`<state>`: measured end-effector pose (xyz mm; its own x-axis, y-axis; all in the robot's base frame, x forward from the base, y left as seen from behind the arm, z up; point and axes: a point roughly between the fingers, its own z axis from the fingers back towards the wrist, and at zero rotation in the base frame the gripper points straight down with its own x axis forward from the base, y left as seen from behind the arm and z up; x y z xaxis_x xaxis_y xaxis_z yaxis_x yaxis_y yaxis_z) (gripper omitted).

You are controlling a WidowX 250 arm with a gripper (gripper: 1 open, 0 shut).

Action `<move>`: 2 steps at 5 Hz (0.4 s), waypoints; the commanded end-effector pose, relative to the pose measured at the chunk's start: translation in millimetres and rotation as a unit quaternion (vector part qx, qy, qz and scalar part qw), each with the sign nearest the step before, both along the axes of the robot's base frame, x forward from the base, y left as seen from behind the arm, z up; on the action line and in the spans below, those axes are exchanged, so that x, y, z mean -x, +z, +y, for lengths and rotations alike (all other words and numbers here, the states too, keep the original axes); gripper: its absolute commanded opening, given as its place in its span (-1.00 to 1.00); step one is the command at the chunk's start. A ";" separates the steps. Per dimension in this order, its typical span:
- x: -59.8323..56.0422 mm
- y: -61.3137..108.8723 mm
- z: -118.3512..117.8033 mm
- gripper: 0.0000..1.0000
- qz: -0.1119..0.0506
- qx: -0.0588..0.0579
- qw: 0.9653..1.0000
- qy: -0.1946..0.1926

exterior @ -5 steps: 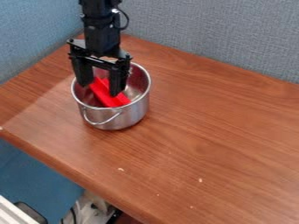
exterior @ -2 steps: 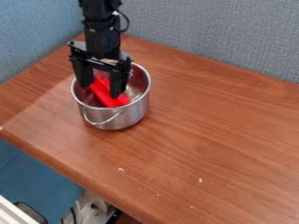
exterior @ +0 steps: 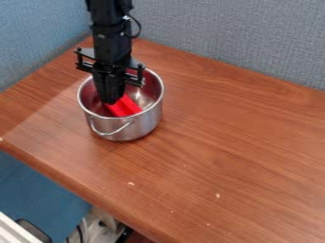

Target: Move the red object from the metal pot to the table

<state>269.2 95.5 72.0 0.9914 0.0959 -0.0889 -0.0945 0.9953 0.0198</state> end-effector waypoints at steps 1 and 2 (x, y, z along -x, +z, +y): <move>-2.9 7.3 -1.6 -1.00 -0.009 -0.004 1.000 -0.006; -3.3 10.5 -2.5 -1.00 -0.008 -0.005 1.000 -0.007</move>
<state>266.2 94.5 72.3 0.9895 0.0961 -0.1084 -0.0949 0.9954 0.0158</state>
